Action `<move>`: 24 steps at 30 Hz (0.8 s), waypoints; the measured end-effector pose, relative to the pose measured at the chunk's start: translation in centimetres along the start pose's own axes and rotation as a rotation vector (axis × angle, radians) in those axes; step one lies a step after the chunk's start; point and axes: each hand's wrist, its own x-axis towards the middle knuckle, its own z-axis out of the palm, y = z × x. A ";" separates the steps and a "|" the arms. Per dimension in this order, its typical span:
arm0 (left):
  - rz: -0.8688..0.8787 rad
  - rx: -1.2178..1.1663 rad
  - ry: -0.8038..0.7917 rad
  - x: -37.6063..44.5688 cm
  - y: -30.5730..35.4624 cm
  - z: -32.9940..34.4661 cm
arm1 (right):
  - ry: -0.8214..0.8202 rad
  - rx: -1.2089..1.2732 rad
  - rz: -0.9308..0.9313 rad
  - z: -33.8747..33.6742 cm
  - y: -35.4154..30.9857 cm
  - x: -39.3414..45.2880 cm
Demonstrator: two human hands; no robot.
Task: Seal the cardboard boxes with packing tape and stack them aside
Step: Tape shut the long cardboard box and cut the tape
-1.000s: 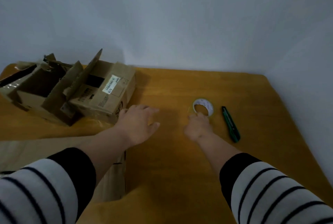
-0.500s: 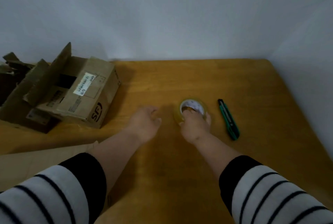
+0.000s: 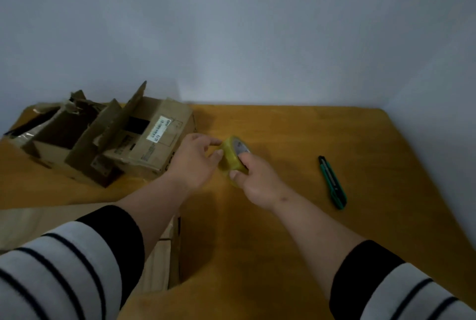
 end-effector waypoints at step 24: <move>0.068 0.193 0.250 -14.6 -10.2 -23.8 | -0.052 -0.063 -0.271 13.6 -23.5 -7.9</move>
